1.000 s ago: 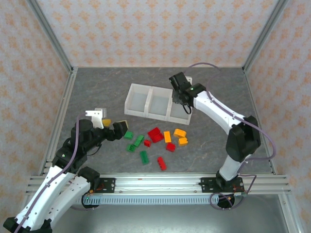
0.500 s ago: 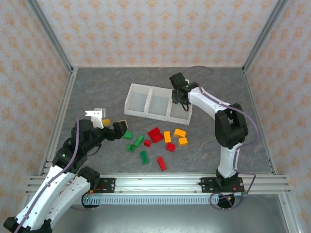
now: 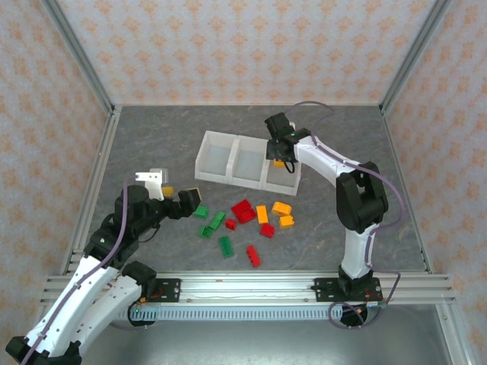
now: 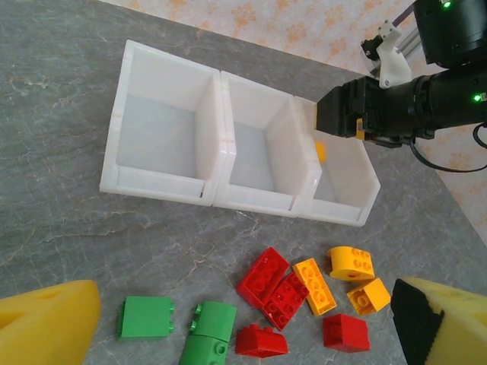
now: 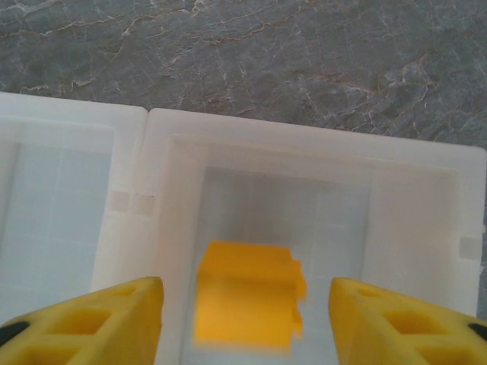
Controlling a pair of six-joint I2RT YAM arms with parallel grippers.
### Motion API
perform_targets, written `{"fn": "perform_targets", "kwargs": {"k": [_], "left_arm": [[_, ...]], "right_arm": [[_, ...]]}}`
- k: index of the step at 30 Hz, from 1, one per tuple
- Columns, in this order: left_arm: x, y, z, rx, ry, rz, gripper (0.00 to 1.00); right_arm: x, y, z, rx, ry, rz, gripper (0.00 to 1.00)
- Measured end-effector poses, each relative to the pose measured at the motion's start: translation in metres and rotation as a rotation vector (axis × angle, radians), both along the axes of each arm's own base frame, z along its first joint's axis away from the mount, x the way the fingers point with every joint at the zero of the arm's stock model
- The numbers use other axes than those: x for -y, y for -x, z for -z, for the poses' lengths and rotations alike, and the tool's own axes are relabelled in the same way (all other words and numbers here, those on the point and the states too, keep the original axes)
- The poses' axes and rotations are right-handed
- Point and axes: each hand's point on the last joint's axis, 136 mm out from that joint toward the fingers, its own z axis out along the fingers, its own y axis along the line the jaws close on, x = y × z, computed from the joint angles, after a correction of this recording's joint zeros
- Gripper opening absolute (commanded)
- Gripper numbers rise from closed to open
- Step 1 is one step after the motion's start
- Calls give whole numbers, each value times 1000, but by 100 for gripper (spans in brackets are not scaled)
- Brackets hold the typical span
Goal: Sort the legos into containers by color
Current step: Place the lego in the container, then pick up the lego from the bottom-center of the table.
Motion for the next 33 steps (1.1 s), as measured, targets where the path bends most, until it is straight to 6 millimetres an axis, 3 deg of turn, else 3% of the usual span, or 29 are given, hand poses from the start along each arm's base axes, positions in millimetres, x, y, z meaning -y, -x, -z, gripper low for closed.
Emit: {"fn": "perform_targets", "kwargs": {"k": [5, 10, 14, 18, 21, 22, 23, 28, 33], "left_arm": [[1, -1, 3, -6, -1, 3, 99], [3, -1, 7, -20, -3, 10, 99], [5, -2, 11, -39, -5, 20, 99], [8, -4, 16, -60, -7, 33, 99], [11, -3, 18, -68, -2, 48, 99], [12, -2, 17, -64, 1, 52, 99], [12, -2, 17, -61, 4, 55, 99], [17, 2, 14, -47, 18, 90, 99], [21, 3, 12, -38, 23, 116, 99]], "right_arm": [[-1, 1, -4, 5, -11, -3, 71], [-2, 9, -33, 49, -60, -11, 76], [4, 36, -58, 82, -118, -26, 80], [6, 70, -67, 93, -150, -40, 86], [2, 102, -60, 67, -158, -63, 91], [0, 114, -55, 52, -165, -70, 99], [-1, 124, -51, 40, -167, -76, 100], [2, 178, -24, -42, -167, -100, 100], [20, 212, 4, -107, -164, -59, 95]]}}
